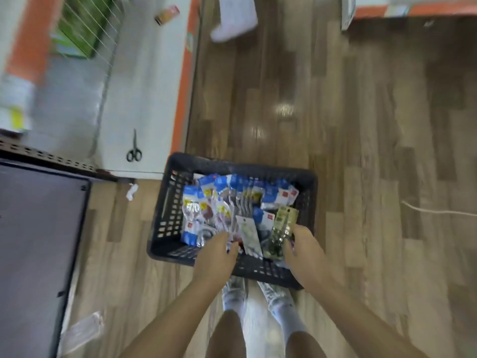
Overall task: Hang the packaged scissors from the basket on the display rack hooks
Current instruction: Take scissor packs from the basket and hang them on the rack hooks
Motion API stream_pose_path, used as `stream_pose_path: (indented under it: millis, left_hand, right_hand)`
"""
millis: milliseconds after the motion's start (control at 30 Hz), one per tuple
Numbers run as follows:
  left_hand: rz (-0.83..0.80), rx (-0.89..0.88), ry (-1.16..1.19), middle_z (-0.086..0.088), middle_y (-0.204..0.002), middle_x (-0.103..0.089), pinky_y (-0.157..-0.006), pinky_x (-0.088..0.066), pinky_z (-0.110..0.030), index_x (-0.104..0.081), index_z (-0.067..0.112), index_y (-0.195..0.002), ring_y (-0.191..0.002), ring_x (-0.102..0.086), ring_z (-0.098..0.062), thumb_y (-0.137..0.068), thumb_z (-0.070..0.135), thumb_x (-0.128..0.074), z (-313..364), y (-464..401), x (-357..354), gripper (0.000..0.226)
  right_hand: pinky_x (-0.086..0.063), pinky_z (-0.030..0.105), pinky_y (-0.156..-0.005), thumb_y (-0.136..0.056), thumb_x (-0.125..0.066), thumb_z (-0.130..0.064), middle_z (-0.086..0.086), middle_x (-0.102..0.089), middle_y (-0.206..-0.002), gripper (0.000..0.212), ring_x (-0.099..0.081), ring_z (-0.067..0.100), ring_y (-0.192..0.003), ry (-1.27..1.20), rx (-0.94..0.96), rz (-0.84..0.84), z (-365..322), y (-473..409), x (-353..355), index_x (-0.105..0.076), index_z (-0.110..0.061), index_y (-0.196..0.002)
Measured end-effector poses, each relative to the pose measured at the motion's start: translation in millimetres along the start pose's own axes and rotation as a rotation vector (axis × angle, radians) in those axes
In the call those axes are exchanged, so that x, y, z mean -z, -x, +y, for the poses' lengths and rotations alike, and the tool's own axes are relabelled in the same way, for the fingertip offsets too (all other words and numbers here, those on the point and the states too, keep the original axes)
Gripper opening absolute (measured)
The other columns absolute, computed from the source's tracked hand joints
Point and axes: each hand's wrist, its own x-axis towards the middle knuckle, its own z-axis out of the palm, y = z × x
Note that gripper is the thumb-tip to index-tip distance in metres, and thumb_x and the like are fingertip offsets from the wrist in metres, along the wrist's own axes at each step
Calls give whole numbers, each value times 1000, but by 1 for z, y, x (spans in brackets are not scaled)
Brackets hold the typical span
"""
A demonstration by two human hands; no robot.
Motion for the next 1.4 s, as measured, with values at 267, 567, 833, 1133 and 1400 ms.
stream_pose_path:
  millis: [267, 567, 833, 1133, 1400]
  left_hand:
    - [-113, 171, 32, -10, -125, -58, -89, -42, -30, -55, 6, -121, -114, -54, -24, -94, 28, -55, -85, -98, -118, 35]
    - [-189, 199, 306, -9, -119, -59, -86, -45, -28, -51, 5, -123, -113, -56, -25, -81, 25, -72, -91, -200, -223, 51]
    - [-64, 393, 322, -15, -127, -54, -92, -42, -34, -41, 1, -125, -117, -52, -31, -81, 28, -71, -82, -246, -249, 60]
    - [-16, 471, 684, -10, -90, -59, -71, -48, -33, -47, 4, -118, -80, -58, -22, -99, 10, -41, -104, -211, -229, 21]
    - [114, 512, 888, -3, -84, -59, -90, -48, -42, -53, 13, -100, -86, -59, -24, -100, 19, -41, -126, -197, -171, 13]
  right_hand:
    - [-37, 25, -79, -95, -46, -13, 9, -48, -114, 29, -48, 22, -105, -110, -181, -24, 84, -66, -120, -48, -6, -123]
    - [-35, 41, -102, -95, -49, -33, 15, -23, -150, 68, -30, 32, -134, -114, -440, 168, 131, -159, -195, -15, -8, -148]
    - [-37, 47, -101, -83, -63, -45, 14, -12, -152, 93, -29, 37, -133, -216, -459, 263, 153, -175, -216, -5, -15, -149]
    - [-40, 27, -76, -90, -60, -15, -3, -55, -96, 35, -55, 21, -96, -364, -416, 304, 132, -163, -196, -50, -6, -122]
    - [-35, 12, -57, -100, -40, -17, -4, -55, -93, 21, -50, 14, -86, -516, -293, 139, 96, -154, -172, -55, -9, -113]
